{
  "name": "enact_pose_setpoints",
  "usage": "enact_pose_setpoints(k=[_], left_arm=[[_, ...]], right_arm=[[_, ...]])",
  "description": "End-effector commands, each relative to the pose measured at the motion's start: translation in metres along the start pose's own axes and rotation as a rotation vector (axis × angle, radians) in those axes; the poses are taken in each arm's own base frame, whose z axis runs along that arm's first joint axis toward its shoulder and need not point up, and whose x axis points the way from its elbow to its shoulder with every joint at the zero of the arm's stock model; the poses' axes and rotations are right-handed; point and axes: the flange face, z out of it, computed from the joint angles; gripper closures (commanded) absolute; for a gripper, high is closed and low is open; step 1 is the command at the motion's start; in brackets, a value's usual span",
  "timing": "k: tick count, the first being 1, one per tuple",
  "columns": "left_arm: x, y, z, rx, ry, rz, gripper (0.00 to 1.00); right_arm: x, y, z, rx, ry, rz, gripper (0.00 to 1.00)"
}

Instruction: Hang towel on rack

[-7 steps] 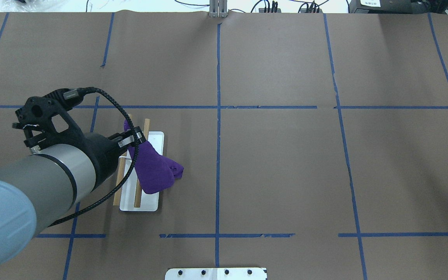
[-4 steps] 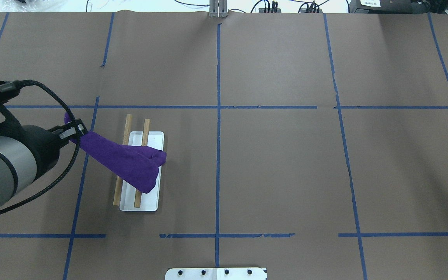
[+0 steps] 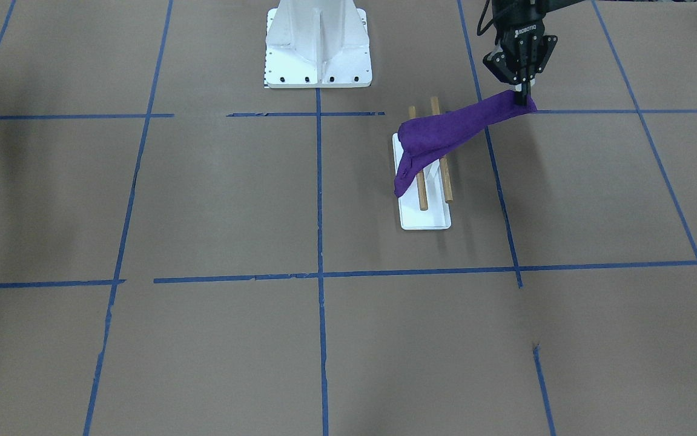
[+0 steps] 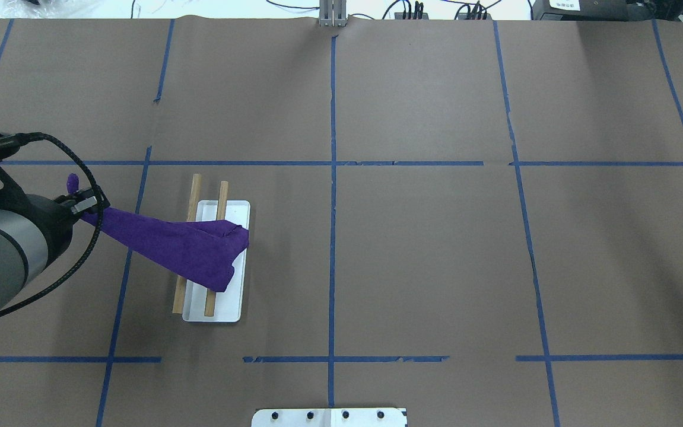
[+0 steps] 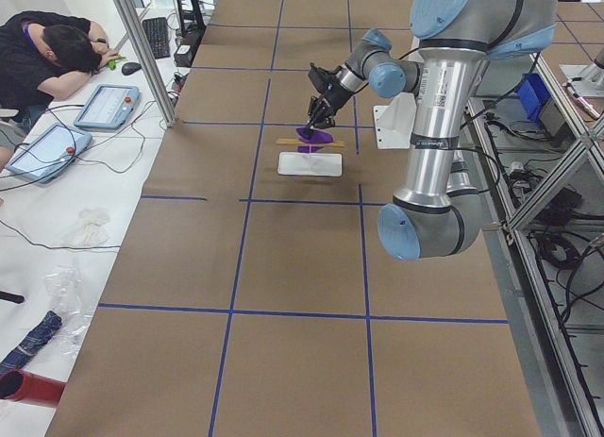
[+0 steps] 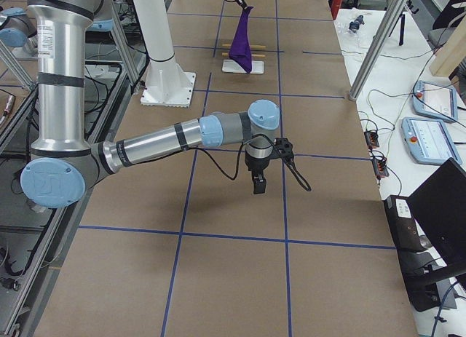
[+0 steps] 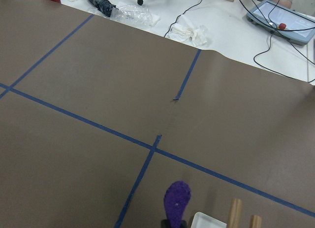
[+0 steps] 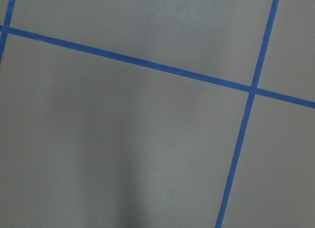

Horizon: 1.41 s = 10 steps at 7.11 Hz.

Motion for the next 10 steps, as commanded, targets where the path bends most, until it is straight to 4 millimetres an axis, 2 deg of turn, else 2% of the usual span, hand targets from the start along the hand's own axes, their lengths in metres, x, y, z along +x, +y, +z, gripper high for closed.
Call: enact_pose_setpoints(k=[1,2,4,5,6,7,8,9,10], left_arm=[[-0.005,0.009,0.027,0.012,-0.063,0.022,0.00],[-0.014,0.003,0.035,0.027,-0.086,0.021,0.00],[-0.016,0.000,0.037,0.027,-0.084,0.074,0.00],[-0.015,-0.001,0.037,0.017,-0.078,0.139,0.00],[-0.019,-0.016,0.038,-0.008,-0.089,0.213,0.00],[-0.026,-0.044,0.039,-0.057,-0.099,0.322,0.00],[-0.036,-0.081,0.043,-0.061,-0.118,0.402,0.00],[-0.044,-0.113,0.057,-0.096,-0.105,0.494,0.00],[-0.060,-0.159,0.079,-0.152,-0.042,0.546,0.00]], right_arm=[[0.002,-0.004,-0.007,0.018,0.002,-0.001,0.00],[0.000,-0.007,-0.012,0.028,0.001,-0.010,0.00],[0.008,-0.006,-0.006,0.015,0.009,0.007,0.00],[0.031,-0.002,-0.007,0.017,0.009,0.065,0.00],[0.042,0.006,-0.006,0.014,0.009,0.089,0.00],[0.049,0.012,-0.006,0.013,0.010,0.105,0.00],[0.055,0.016,-0.007,0.013,0.010,0.110,0.00],[0.062,0.024,-0.004,0.008,0.002,0.087,0.00],[0.072,0.027,-0.004,0.007,-0.002,0.084,0.00]])
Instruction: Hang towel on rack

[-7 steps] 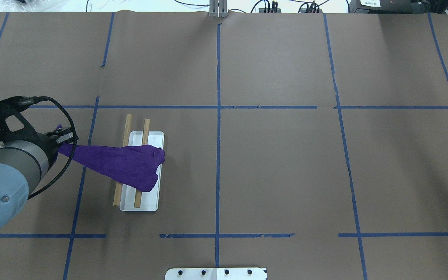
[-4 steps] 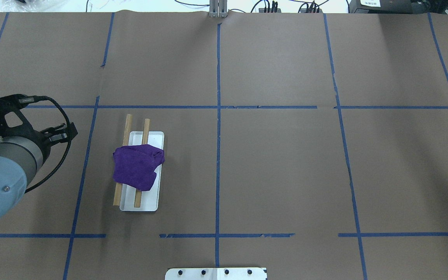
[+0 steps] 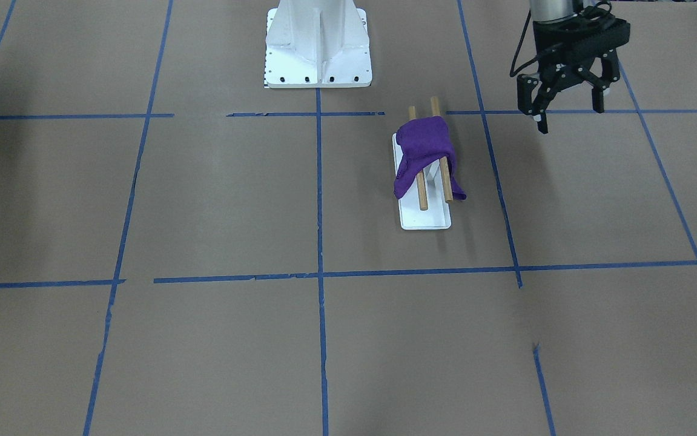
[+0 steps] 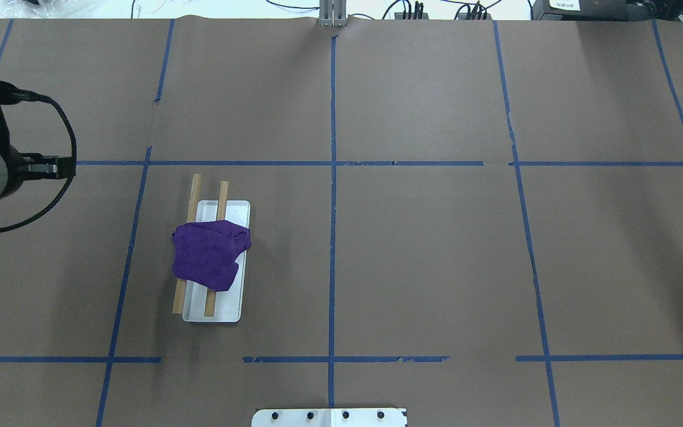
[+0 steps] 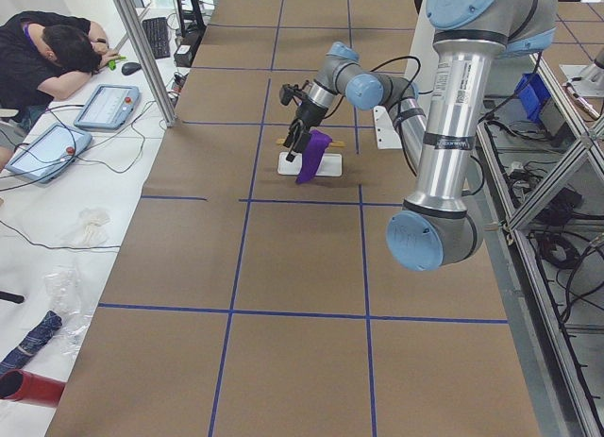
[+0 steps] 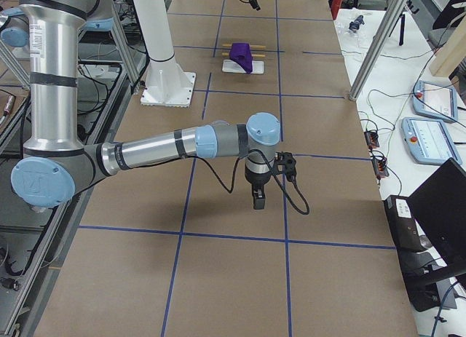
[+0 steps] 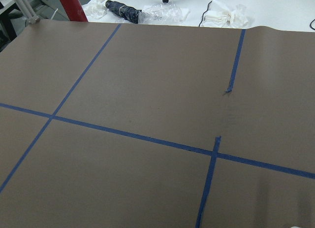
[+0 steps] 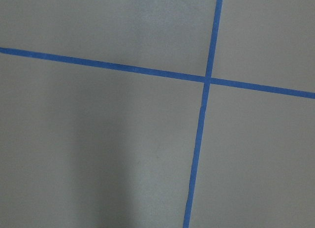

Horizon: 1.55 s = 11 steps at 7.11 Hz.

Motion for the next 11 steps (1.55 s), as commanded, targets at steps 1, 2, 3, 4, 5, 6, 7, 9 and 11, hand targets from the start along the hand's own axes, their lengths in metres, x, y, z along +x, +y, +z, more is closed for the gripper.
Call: enact_pose_setpoints(k=[1,2,3,4,5,6,7,9,11], left_arm=[[-0.082,-0.068,0.043,-0.086,0.112,0.168,0.00],[-0.134,-0.092,0.070,-0.145,0.128,0.181,0.00],[-0.187,-0.109,0.097,-0.208,0.175,0.213,0.00],[-0.238,-0.119,0.117,-0.249,0.202,0.225,0.00],[-0.291,-0.121,0.141,-0.293,0.223,0.216,0.00],[-0.345,-0.113,0.169,-0.348,0.249,0.186,0.00],[-0.375,-0.101,0.196,-0.397,0.246,0.189,0.00],[-0.406,-0.044,0.232,-0.498,0.304,0.103,0.00],[-0.408,-0.032,0.235,-0.504,0.327,0.068,0.00]], right_arm=[[0.024,0.009,0.011,-0.019,-0.041,-0.011,0.00],[0.031,0.007,0.014,-0.021,-0.060,-0.018,0.00],[0.036,0.008,0.010,-0.011,-0.059,-0.005,0.00],[0.042,0.012,0.008,-0.006,-0.060,0.007,0.00],[0.047,0.015,0.006,-0.002,-0.060,0.022,0.00],[0.055,0.017,0.006,0.000,-0.063,0.039,0.00],[0.060,0.018,0.005,0.016,-0.070,0.040,0.00],[0.079,0.021,0.029,0.044,-0.130,0.038,0.00],[0.087,0.023,0.037,0.033,-0.133,0.054,0.00]])
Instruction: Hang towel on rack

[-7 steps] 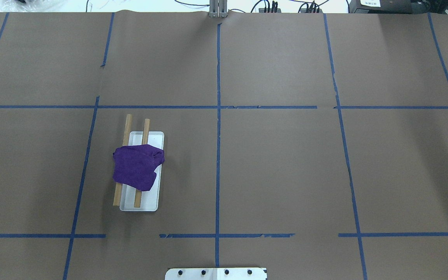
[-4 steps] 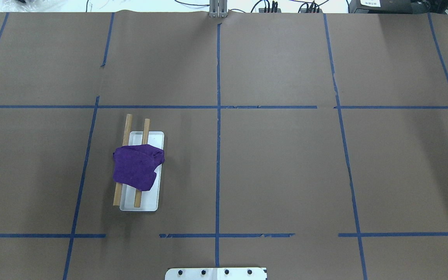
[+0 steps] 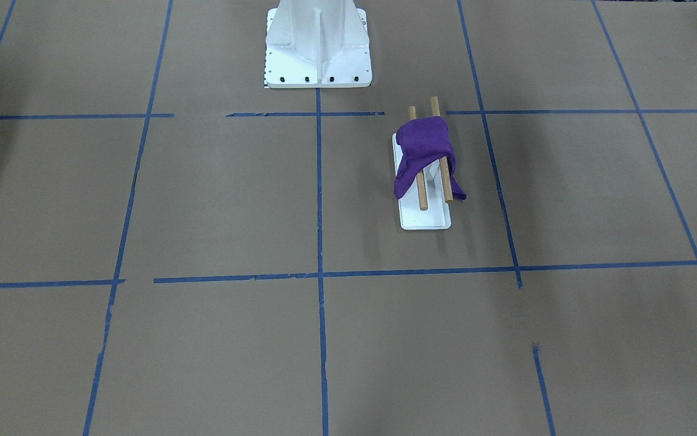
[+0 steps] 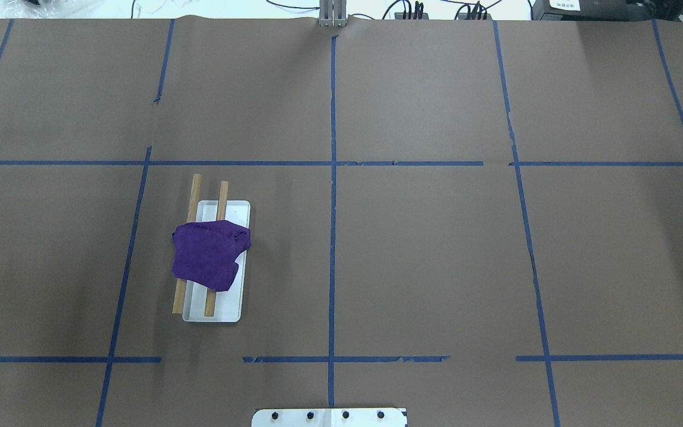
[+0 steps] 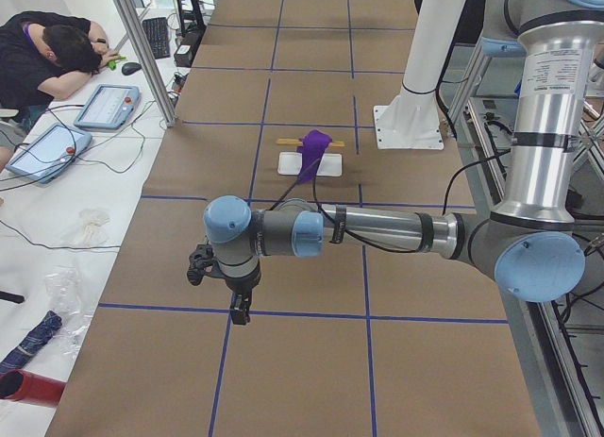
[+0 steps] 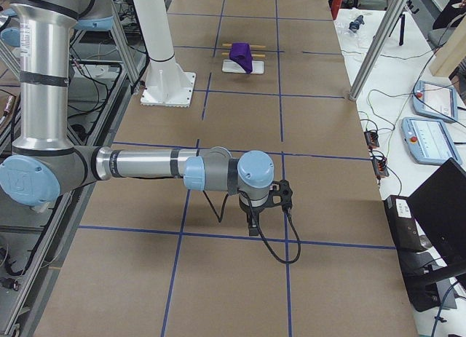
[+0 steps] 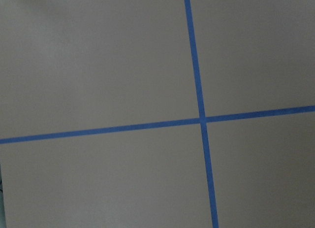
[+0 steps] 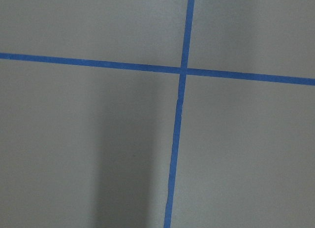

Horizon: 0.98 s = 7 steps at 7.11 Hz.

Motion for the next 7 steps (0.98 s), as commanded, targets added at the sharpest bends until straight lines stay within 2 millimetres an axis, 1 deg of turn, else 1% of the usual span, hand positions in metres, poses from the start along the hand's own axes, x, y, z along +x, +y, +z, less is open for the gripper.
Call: enact_pose_setpoints(k=[1,7], left_arm=[[-0.0013,0.0056,0.0053,-0.003,0.021,-0.078,0.00],[0.0010,0.0044,0.0024,0.002,0.019,-0.082,0.00]], right_arm=[[0.0046,0.0009,0.0039,-0.001,-0.006,0.009,0.00],[0.0032,-0.0010,0.0024,0.002,-0.004,0.002,0.00]])
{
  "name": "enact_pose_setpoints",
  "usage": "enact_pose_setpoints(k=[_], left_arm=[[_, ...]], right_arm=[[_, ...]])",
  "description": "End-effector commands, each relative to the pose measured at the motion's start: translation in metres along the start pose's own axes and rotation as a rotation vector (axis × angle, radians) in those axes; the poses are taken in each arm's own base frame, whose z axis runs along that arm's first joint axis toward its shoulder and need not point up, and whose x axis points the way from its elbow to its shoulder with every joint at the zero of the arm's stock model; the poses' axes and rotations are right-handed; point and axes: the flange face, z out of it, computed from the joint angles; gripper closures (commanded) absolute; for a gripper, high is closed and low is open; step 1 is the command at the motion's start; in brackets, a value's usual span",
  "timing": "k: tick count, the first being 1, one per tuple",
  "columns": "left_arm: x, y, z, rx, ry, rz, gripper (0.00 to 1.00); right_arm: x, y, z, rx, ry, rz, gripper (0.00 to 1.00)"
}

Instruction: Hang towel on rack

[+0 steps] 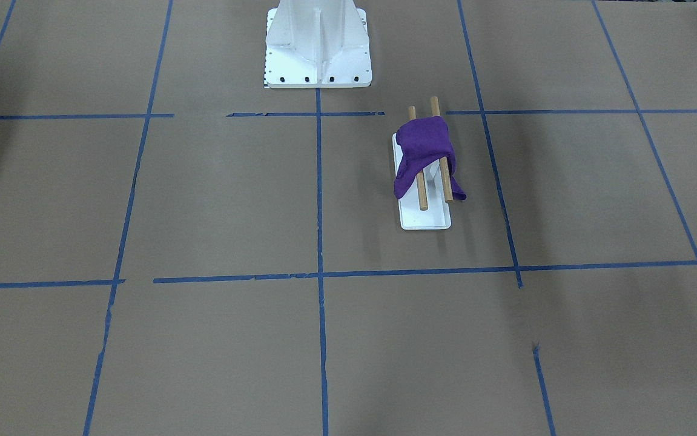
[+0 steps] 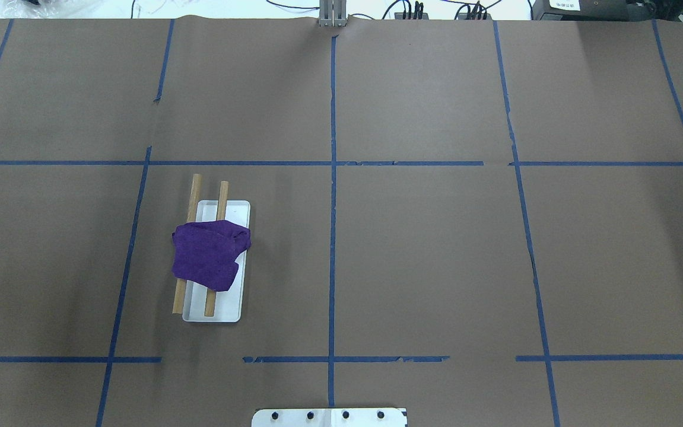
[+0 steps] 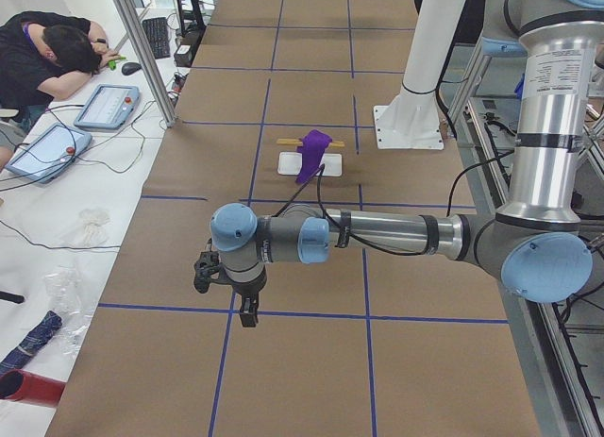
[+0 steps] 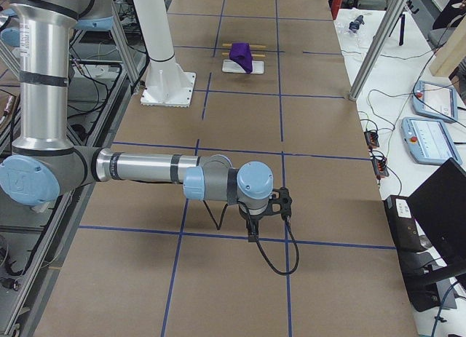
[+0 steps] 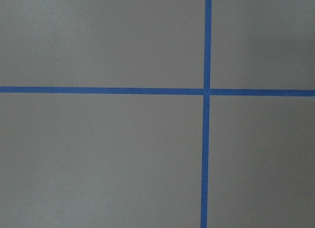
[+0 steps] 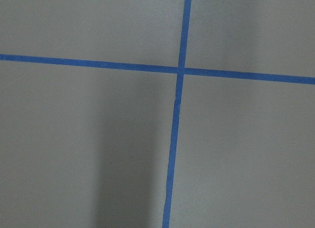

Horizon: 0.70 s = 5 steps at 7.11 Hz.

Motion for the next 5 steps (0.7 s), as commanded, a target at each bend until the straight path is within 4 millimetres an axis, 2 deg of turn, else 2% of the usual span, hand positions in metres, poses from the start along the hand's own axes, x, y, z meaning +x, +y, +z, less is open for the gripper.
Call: enact_pose_setpoints(k=[1,5], left_arm=[[0.0007,-0.0013,-0.0007,0.001,0.000,0.001,0.00],[0.0012,-0.0014,-0.0013,0.003,0.000,0.004,0.00]], right_arm=[[-0.0005,-0.0004,-0.0005,0.001,0.000,-0.001,0.00],[-0.0037,-0.0020,-0.0033,0.007,0.001,-0.007,0.00]])
